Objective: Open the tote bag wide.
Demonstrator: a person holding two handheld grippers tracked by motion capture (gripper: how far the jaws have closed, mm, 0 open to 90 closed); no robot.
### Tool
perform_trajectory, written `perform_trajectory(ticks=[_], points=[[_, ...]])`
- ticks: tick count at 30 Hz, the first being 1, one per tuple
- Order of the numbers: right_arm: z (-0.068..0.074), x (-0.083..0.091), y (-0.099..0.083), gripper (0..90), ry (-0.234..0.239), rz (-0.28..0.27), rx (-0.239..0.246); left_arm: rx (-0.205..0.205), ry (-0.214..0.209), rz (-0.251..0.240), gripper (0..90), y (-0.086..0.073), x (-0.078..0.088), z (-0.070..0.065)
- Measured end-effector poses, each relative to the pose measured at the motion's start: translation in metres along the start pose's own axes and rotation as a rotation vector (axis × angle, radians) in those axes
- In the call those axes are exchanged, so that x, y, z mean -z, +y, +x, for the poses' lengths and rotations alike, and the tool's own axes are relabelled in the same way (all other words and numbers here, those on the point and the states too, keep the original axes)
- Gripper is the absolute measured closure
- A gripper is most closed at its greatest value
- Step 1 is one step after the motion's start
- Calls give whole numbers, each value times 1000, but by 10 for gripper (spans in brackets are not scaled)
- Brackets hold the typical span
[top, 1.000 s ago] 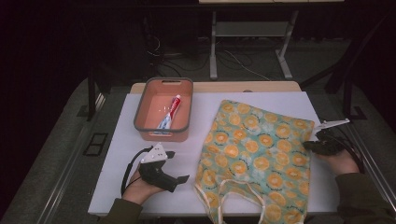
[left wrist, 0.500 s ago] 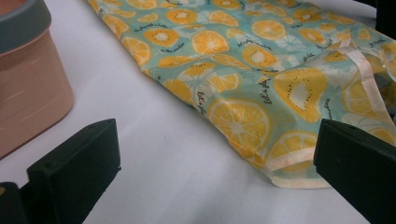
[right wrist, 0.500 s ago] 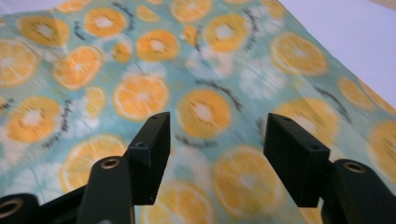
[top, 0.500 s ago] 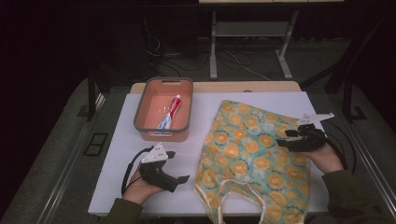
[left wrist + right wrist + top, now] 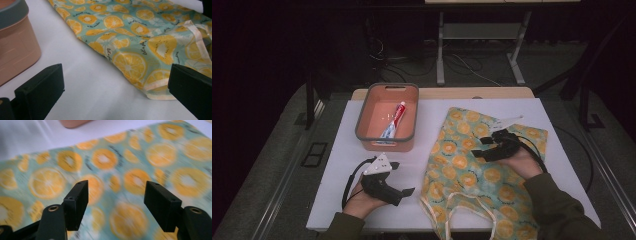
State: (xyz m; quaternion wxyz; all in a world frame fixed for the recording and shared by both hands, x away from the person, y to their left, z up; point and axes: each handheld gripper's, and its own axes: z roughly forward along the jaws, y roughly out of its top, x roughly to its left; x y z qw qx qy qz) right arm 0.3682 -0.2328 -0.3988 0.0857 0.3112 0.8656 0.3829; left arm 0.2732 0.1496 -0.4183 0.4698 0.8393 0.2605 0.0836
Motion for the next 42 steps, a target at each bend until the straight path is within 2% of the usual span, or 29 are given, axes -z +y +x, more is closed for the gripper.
perform_trajectory(ticks=[7, 15, 20, 26, 31, 34, 38, 42], points=[[31, -40, 32, 352, 82, 34, 67, -3, -5, -6, 0, 0, 1, 0], [56, -75, 52, 349, 138, 67, 96, -3, -8, -7, 0, 0, 1, -1], [67, -93, 54, 333, 145, 81, 101, -3, -9, -9, 0, 0, 1, -1], [70, -113, 45, 328, 127, 150, 124, -3, -10, -9, 0, 1, 0, -2], [77, -116, 43, 372, 78, 179, 201, -3, -11, -12, 0, 1, 1, -2], [79, -115, 42, 466, 77, 175, 209, -5, -10, -11, 0, 1, 1, -2], [78, -113, 41, 671, 78, 162, 207, -6, -9, -9, 0, 1, 1, -3], [76, -113, 38, 827, 90, 133, 198, -6, -10, -9, 0, 1, 0, -3]])
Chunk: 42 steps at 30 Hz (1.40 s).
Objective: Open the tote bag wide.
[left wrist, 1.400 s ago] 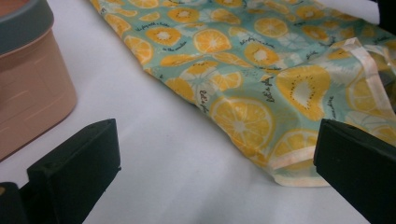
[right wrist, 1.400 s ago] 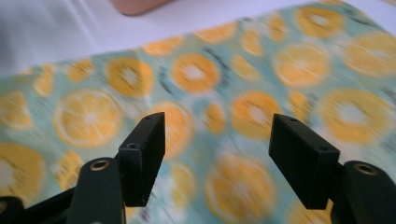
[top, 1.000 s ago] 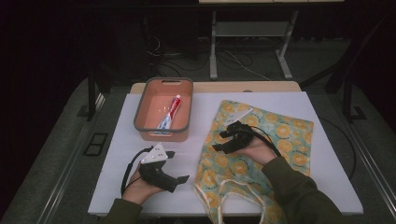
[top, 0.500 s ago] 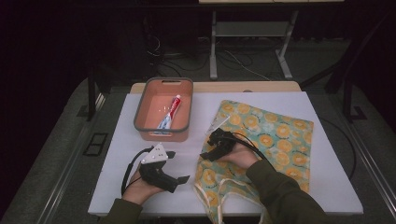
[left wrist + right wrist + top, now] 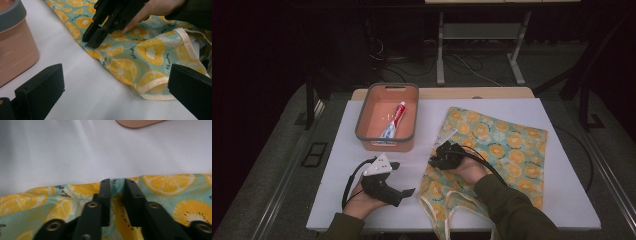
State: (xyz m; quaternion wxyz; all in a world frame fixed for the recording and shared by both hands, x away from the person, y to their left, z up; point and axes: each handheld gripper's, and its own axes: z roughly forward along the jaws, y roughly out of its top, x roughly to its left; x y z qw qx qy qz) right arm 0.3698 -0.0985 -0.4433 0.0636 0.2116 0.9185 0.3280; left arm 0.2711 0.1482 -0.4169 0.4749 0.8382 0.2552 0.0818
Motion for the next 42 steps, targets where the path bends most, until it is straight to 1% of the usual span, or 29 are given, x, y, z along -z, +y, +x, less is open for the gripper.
perform_trajectory(ticks=[1, 3, 6, 7, 10, 11, 12, 15, 17, 19, 21, 22, 23, 24, 25, 26, 27, 28, 29, 30, 31, 32, 33, 34, 35, 37, 38, 39, 42], points=[[1, 0, 0, 866, -2, -3, -4, 2, 0, 1, 0, 0, 0, 0], [1, 0, -1, 897, -6, -8, -5, -1, -1, 2, 0, 0, 0, 0], [1, 0, -1, 900, -15, -13, 3, -1, 0, 0, 0, 0, 0, 0], [1, 1, -1, 900, -20, -29, -17, -1, -1, -1, 0, 0, 1, 0], [-6, 6, 1, 900, -46, -66, -33, 0, -1, -4, 0, 0, 1, 1], [-6, 6, 1, 900, -46, -66, -33, 1, -2, -7, 0, 0, 1, 1], [-14, 10, 4, 900, -72, -70, -34, 1, -3, -6, 0, 0, 1, 0], [-28, 15, 9, 900, -103, -85, -63, 2, -2, -8, 0, 0, 1, 1], [-40, 17, 13, 900, -121, -92, -86, 3, -3, -12, 0, 0, 2, 0], [-53, 18, 16, 900, -161, -94, -105, 3, -5, -16, 0, 1, 2, 0], [-68, 19, 17, 900, -185, -108, -152, 4, -5, -18, 0, 1, 2, 1], [-76, 19, 17, 900, -202, -108, -164, 5, -7, -20, 0, 0, 2, 1], [-82, 19, 16, 900, -209, -109, -187, 5, -7, -20, 0, 0, 2, 1], [-88, 18, 15, 894, -203, -111, -210, 5, -7, -19, 0, 0, 3, 2], [-88, 18, 15, 894, -203, -111, -210, 6, -8, -21, 0, 0, 3, 2], [-92, 17, 13, 859, -193, -112, -229, 7, -8, -23, 0, 0, 3, 2], [-94, 18, 11, 694, -190, -123, -236, 8, -10, -23, 0, 0, 3, 2], [-94, 18, 11, 694, -190, -123, -236, 8, -10, -23, 0, 0, 3, 2], [-93, 20, 10, 654, -177, -125, -236, 8, -10, -22, 0, -1, 3, 2], [-93, 23, 9, 586, -170, -130, -238, 8, -9, -21, 0, 0, 3, 2], [-90, 32, 8, 512, -142, -158, -252, 7, -9, -21, 0, 0, 3, 2], [-90, 32, 8, 512, -142, -158, -252, 4, -8, -19, 0, 0, 3, 2], [-88, 37, 7, 483, -133, -165, -251, 3, -8, -19, 0, 0, 3, 1], [-82, 47, 6, 433, -120, -179, -239, 2, -6, -18, 0, 0, 2, 1], [-82, 47, 6, 433, -120, -179, -239, 1, -6, -16, 0, 0, 2, 1], [-76, 58, 2, 402, -108, -183, -231, 1, -3, -17, 0, 0, 2, 0], [-68, 69, -3, 393, -84, -193, -221, 3, -3, -19, 0, 0, 2, 0], [-68, 69, -3, 393, -84, -193, -221, 2, -1, -19, 0, 0, 2, -1], [-57, 83, -15, 361, -65, -180, -205, 2, -2, -17, 0, 0, 1, -1]])
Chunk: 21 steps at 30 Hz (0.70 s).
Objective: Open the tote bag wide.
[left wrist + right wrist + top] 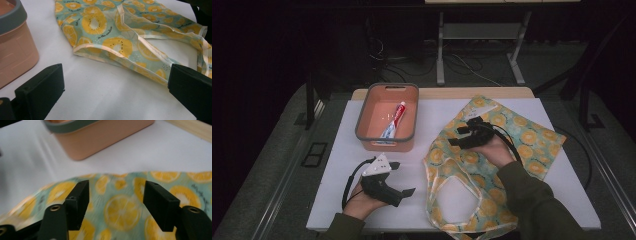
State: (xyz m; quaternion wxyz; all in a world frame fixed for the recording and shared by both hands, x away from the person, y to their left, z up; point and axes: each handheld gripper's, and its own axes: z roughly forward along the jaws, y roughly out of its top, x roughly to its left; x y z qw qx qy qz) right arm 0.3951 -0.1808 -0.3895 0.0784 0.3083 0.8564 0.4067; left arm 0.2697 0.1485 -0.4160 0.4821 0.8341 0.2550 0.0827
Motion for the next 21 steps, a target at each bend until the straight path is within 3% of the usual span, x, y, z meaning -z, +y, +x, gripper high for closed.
perform_trajectory(ticks=[9, 14, 17, 21], points=[[28, 28, -39, 313, 41, 44, 40, 5, 3, 5, 0, -1, -1, 1], [45, 37, -60, 319, 34, 87, 75, 2, 7, 4, 0, -1, 0, 0], [54, 38, -77, 356, 50, 128, 87, 6, 8, 5, 0, -2, -1, 0], [63, 33, -97, 536, 22, 218, 129, 3, 8, 10, 0, -2, -1, 0]])
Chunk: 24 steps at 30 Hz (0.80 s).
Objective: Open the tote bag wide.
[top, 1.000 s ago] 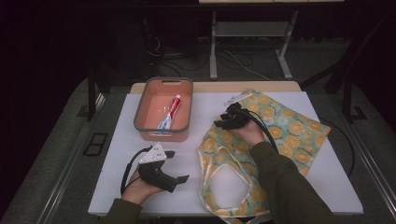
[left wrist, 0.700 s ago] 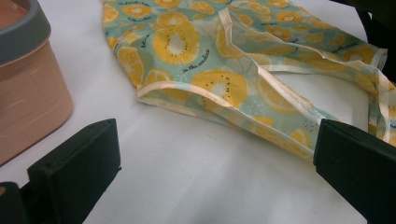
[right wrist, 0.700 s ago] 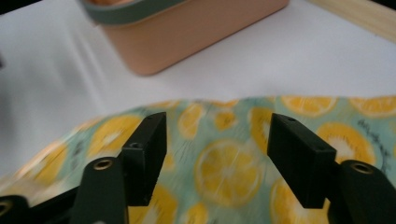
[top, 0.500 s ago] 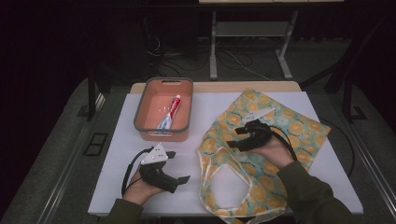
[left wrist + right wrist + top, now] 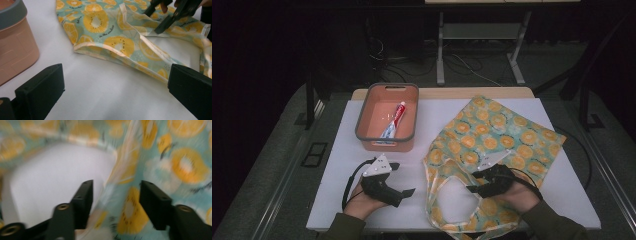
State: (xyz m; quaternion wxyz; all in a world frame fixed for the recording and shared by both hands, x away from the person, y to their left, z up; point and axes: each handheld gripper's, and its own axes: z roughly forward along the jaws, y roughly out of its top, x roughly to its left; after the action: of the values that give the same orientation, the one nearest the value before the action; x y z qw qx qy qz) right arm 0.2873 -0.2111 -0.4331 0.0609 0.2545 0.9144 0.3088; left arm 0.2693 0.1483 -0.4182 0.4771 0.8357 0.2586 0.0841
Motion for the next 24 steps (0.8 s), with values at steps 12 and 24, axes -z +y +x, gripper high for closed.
perform_trajectory(ticks=[12, 24], points=[[-25, -17, 22, 889, -52, -33, 81, 1, 0, 3, 0, 0, -1, 0], [-26, 9, 27, 390, -10, -172, -34, 1, 1, -2, 0, -1, 0, 1]])
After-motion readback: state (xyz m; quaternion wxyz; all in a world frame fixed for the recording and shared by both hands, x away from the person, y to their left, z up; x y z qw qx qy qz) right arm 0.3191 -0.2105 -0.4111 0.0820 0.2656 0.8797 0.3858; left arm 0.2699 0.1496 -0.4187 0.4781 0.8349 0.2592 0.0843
